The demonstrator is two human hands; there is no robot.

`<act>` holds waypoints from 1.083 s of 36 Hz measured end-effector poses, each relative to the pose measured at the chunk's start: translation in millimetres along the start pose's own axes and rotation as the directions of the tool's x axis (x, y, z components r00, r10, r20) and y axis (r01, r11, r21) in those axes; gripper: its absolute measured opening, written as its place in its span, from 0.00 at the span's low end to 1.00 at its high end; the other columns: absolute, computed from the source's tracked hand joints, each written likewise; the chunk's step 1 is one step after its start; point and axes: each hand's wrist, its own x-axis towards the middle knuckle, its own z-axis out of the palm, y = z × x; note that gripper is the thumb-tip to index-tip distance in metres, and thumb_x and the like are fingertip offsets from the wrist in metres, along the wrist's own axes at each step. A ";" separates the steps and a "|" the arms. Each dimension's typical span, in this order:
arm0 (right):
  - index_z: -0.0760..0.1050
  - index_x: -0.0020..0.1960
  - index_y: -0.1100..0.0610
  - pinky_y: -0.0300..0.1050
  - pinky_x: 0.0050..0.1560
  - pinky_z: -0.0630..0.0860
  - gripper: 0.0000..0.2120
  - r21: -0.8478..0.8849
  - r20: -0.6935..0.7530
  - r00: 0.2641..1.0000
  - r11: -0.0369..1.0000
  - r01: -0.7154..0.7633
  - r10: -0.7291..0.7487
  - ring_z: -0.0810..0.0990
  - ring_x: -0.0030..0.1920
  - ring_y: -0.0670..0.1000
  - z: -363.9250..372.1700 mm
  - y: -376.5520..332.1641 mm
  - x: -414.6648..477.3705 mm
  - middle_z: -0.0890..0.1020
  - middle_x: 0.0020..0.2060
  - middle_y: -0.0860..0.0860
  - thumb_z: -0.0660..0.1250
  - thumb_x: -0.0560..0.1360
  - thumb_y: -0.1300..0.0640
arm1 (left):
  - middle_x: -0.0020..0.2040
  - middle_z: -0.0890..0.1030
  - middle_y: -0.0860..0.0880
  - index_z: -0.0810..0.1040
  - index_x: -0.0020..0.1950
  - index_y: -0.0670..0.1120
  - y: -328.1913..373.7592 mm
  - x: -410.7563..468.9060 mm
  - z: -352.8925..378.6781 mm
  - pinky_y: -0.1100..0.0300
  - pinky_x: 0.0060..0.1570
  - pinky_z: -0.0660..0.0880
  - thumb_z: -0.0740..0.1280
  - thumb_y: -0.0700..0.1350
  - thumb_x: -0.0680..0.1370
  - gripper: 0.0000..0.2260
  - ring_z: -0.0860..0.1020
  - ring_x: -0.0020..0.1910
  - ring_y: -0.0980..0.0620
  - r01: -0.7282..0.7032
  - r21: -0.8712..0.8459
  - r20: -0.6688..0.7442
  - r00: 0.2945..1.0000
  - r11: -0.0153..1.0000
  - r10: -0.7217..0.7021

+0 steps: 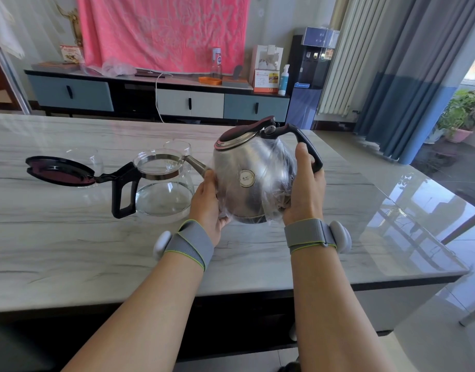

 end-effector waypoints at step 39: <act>0.77 0.49 0.48 0.58 0.67 0.79 0.13 -0.022 0.002 1.000 1.000 -0.018 0.018 0.79 0.50 0.50 -0.6 -1.8 0.4 0.79 0.46 0.47 0.74 0.76 0.40 | 0.56 0.83 0.51 0.78 0.55 0.56 -0.8 2.7 -0.6 0.42 0.59 0.78 0.60 0.63 0.82 0.14 0.81 0.55 0.49 -0.004 0.006 -0.002 1.000 1.000 0.004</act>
